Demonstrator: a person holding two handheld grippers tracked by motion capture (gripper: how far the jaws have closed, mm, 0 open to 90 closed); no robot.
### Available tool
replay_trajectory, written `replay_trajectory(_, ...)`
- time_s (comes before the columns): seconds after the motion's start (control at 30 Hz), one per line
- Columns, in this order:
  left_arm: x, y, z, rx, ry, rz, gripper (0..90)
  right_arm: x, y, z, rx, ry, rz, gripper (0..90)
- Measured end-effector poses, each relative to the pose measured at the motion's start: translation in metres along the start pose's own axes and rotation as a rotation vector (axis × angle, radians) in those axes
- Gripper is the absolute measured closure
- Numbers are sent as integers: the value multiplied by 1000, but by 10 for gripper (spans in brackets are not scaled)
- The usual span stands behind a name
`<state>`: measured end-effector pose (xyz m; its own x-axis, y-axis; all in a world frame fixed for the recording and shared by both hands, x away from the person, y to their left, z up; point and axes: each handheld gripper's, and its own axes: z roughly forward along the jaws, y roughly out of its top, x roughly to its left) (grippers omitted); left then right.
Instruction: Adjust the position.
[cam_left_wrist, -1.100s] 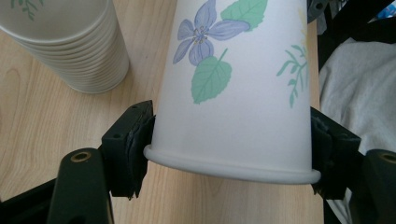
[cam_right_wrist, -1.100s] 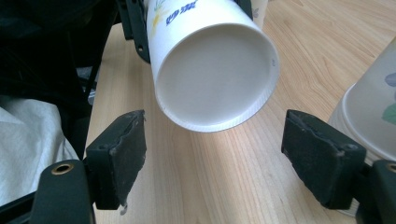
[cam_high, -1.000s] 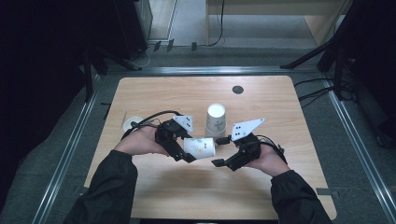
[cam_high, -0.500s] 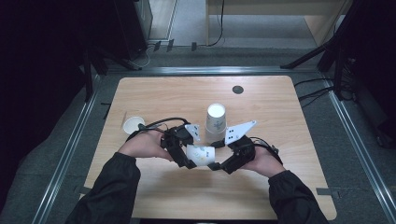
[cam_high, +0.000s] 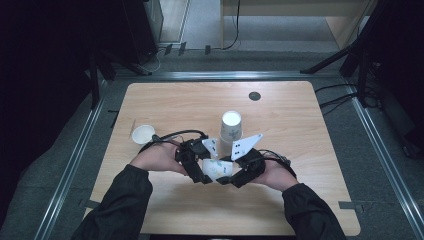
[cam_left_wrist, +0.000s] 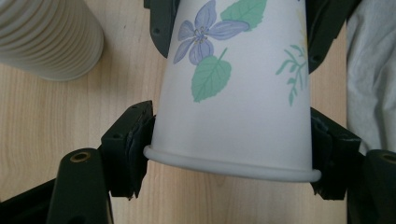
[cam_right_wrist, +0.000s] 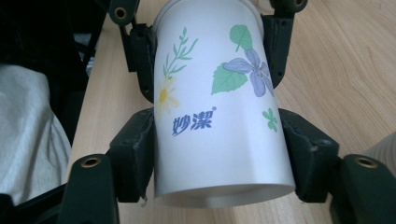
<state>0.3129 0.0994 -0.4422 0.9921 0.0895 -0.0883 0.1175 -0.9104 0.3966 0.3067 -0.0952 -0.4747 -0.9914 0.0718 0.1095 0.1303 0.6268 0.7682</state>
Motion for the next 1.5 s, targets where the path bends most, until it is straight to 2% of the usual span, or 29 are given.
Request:
replay_trajectory(0.13,2,-2,-2,-33,-18,-6,244,1,1,-1,4,9,6,356)
replay_trajectory(0.2,3,-4,-4,-66,-26,-16,213,-1,1,-3,-4,5,1,355)
replay_trajectory(0.33,4,-7,-9,-111,3,-25,182,-2,1,-9,-16,5,15,353)
replay_trajectory(0.43,5,-12,-13,-160,0,-49,165,-3,0,-14,-30,3,19,350)
replay_trajectory(0.53,5,-18,-15,-193,-6,-74,158,-3,0,-19,-52,1,24,350)
replay_trajectory(0.8,3,-33,-20,-247,-6,-103,153,-5,-1,-31,-95,5,34,348)
replay_trajectory(0.87,3,-38,-20,-260,8,-103,153,-6,-1,-32,-96,8,44,347)
replay_trajectory(1.03,1,-46,-20,-313,-3,-132,158,-7,-2,-35,-104,13,48,347)
replay_trajectory(1.2,-1,-49,-18,-369,-10,-156,158,-7,-2,-35,-109,21,47,347)
replay_trajectory(1.27,-2,-50,-16,-410,-22,-169,158,-7,-1,-36,-119,29,48,347)
replay_trajectory(1.37,-2,-50,-13,-459,-63,-185,158,-8,-1,-36,-141,52,56,347)
replay_trajectory(1.47,-4,-47,-11,-467,-43,-182,158,-8,0,-36,-141,62,55,347)
replay_trajectory(1.5,-4,-46,-11,-477,-48,-181,158,-8,0,-35,-139,62,51,346)
